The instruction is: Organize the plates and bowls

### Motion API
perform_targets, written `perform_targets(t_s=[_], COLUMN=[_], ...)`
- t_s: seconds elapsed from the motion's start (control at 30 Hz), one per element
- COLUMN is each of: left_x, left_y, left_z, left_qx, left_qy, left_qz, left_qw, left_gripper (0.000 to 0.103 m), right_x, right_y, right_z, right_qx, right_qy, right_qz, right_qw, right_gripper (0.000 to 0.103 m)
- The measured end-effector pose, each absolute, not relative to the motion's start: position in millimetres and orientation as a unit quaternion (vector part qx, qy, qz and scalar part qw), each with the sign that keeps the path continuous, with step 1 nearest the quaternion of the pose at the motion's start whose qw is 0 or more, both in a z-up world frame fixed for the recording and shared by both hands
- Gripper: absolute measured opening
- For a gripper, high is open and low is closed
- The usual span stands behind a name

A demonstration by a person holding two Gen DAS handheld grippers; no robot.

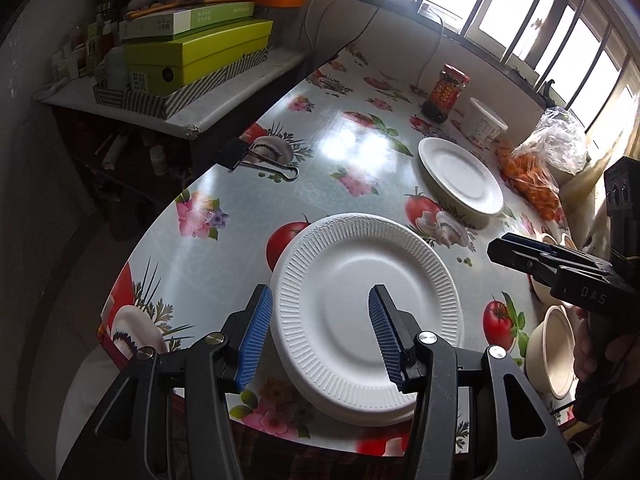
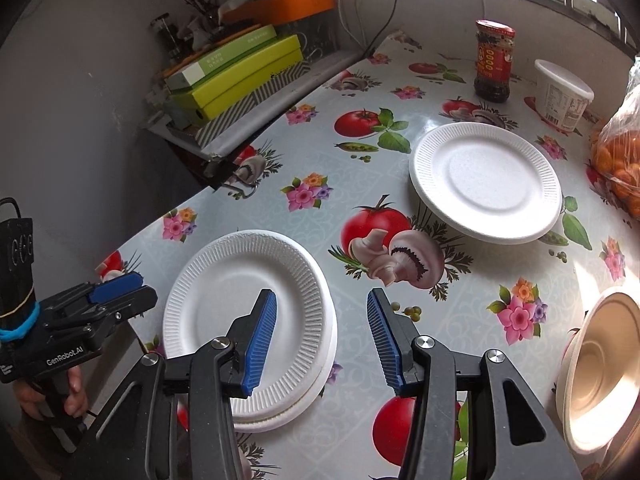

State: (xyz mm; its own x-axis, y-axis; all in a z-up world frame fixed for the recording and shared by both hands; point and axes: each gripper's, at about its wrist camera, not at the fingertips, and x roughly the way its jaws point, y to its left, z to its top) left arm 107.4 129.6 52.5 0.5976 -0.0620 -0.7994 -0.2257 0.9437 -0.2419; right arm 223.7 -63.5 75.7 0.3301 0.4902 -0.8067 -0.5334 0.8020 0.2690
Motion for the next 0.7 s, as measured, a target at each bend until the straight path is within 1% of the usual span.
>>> perform_targets(t_s=[0.23,0.37,0.47,0.7], left_x=[123.4,137.1,149.6,189.3], left_y=[112.5,98.6,86.5,72.1], left_z=[73.1,81.1,87.7,94.6], left_qx=[-0.134,-0.114,-0.093,-0.112], left_qy=[0.434,0.425,0.417,0.420], left_qz=[0.033,0.028,0.024,-0.002], left_qw=[0.891,0.898,0.904,0.901], left_gripper=[0.051,0.051,0.051,0.051], right_x=[225.7,235.1,246.4,280.2], right_y=[-81.0,-93.7,-105.4,-131.5], right_z=[98.8,108.5,113.6,113.7], right_qx=[-0.024,-0.022,-0.014,-0.011], right_qy=[0.459,0.441,0.428,0.433], right_qz=[0.303,0.296,0.282,0.246], right_qw=[0.835,0.847,0.859,0.867], right_gripper=[0.050,0.053,0.053,0.053])
